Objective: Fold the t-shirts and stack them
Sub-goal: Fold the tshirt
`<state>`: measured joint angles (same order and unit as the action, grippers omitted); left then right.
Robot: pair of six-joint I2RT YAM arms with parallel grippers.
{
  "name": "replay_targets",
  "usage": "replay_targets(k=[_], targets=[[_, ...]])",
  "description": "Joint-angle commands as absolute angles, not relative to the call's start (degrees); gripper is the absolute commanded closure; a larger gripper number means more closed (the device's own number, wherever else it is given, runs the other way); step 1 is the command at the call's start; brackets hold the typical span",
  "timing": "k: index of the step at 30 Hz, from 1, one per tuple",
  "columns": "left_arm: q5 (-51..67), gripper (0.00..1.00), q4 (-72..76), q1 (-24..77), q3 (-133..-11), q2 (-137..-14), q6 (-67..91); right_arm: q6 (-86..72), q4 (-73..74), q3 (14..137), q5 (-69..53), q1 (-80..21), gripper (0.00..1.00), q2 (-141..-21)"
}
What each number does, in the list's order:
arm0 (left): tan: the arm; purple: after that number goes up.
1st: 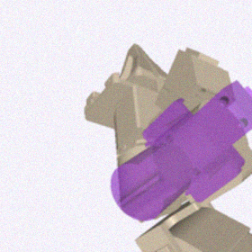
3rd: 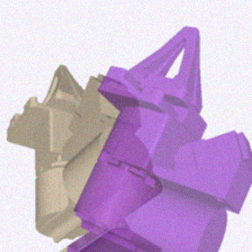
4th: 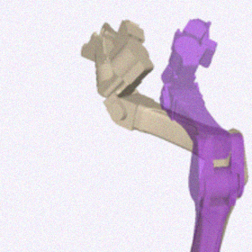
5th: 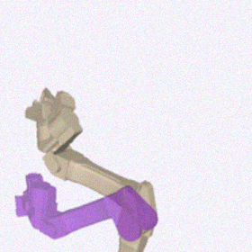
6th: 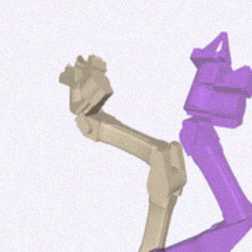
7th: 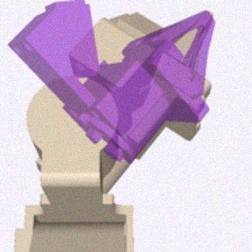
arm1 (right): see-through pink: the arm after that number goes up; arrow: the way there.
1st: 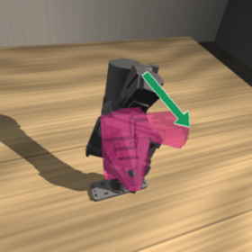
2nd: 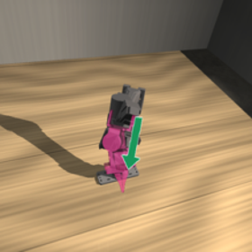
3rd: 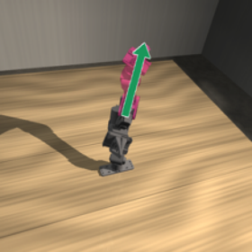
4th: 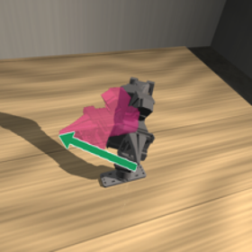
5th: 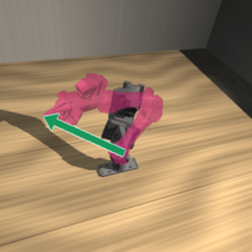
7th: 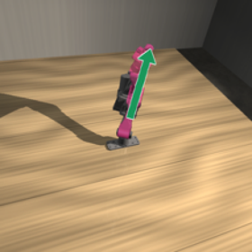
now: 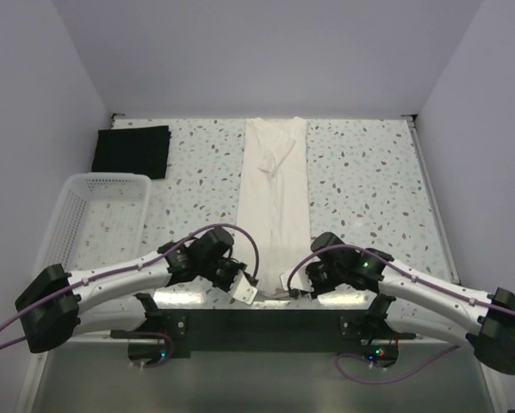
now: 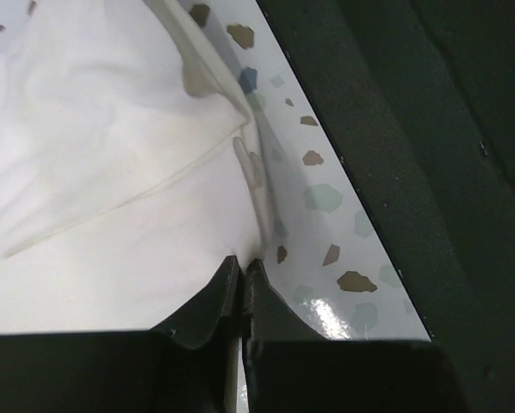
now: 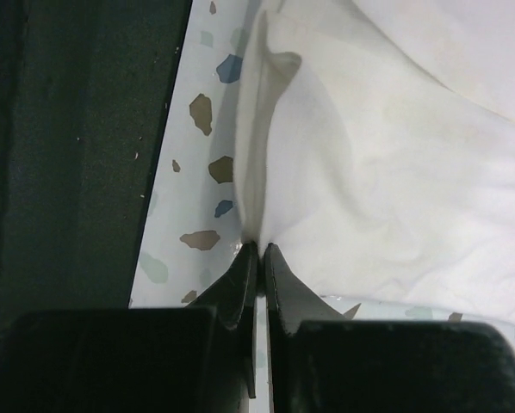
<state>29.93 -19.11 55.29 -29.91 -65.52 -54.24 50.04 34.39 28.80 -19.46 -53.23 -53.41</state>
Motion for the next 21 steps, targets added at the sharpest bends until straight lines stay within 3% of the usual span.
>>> replay_targets(k=[1, 13, 21], targets=[[33.4, 1.0, -21.1, 55.2, -35.9, -62.7, -52.0, 46.8, 35.8, 33.6, -20.9, -52.3, 1.0, -52.7], [39.3, 1.0, -30.7, 36.4, -53.2, -76.6, -68.2, 58.4, 33.0, 48.0, -29.0, -33.3, 1.0, -67.9], [41.8, 1.0, -32.2, 26.8, -69.9, -93.3, -74.1, 66.4, 32.2, 57.9, -32.6, -26.4, 1.0, -81.5]])
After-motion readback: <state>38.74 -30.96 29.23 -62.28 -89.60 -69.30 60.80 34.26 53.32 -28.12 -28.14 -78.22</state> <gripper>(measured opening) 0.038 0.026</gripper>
